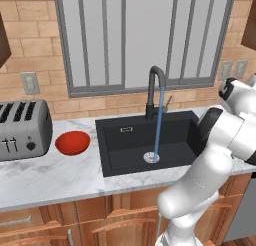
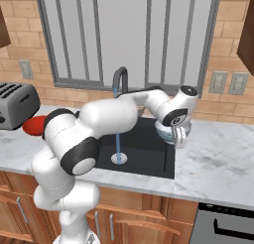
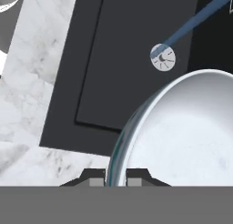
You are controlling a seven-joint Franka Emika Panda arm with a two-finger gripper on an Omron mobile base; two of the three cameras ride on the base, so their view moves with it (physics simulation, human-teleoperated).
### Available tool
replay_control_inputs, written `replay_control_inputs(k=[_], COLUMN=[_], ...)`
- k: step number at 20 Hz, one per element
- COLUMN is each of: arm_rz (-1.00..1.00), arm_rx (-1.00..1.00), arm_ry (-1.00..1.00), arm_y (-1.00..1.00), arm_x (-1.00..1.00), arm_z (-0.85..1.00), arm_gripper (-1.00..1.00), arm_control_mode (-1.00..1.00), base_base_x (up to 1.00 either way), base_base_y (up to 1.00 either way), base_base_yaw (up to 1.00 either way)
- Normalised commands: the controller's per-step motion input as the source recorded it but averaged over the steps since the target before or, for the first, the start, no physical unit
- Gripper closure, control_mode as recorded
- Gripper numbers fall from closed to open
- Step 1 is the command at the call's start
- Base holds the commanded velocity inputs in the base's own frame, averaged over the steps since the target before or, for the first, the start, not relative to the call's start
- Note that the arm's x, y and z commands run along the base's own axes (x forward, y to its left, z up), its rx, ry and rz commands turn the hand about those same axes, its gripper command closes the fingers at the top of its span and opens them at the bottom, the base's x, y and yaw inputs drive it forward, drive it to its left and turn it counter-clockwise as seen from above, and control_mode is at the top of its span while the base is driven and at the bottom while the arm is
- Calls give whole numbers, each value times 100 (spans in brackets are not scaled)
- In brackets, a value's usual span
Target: Rinse each bowl for a few seconds and place them down in the sink or on the counter.
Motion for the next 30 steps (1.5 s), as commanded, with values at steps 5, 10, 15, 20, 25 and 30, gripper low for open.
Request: replay_control_inputs(k=[5, 10, 15, 20, 25, 30], arm_rz=[-19, -9, -4, -1, 0, 0], arm_rx=[0, 3, 0, 1, 3, 6], arm_ry=[0, 0, -1, 0, 0, 1], arm_y=[-23, -12, -11, -11, -11, -19], arm_x=[0, 1, 14, 25, 30, 28], arm_z=[-8, -22, -19, -10, -13, -18], arm_gripper=[100, 100, 100, 100, 100, 100], arm_control_mode=[-100, -100, -100, -100, -100, -100], base_base_x=[0, 0, 0, 0, 0, 0], base_base_y=[0, 0, 0, 0, 0, 0], base_base_yaw=[0, 0, 0, 0, 0, 0])
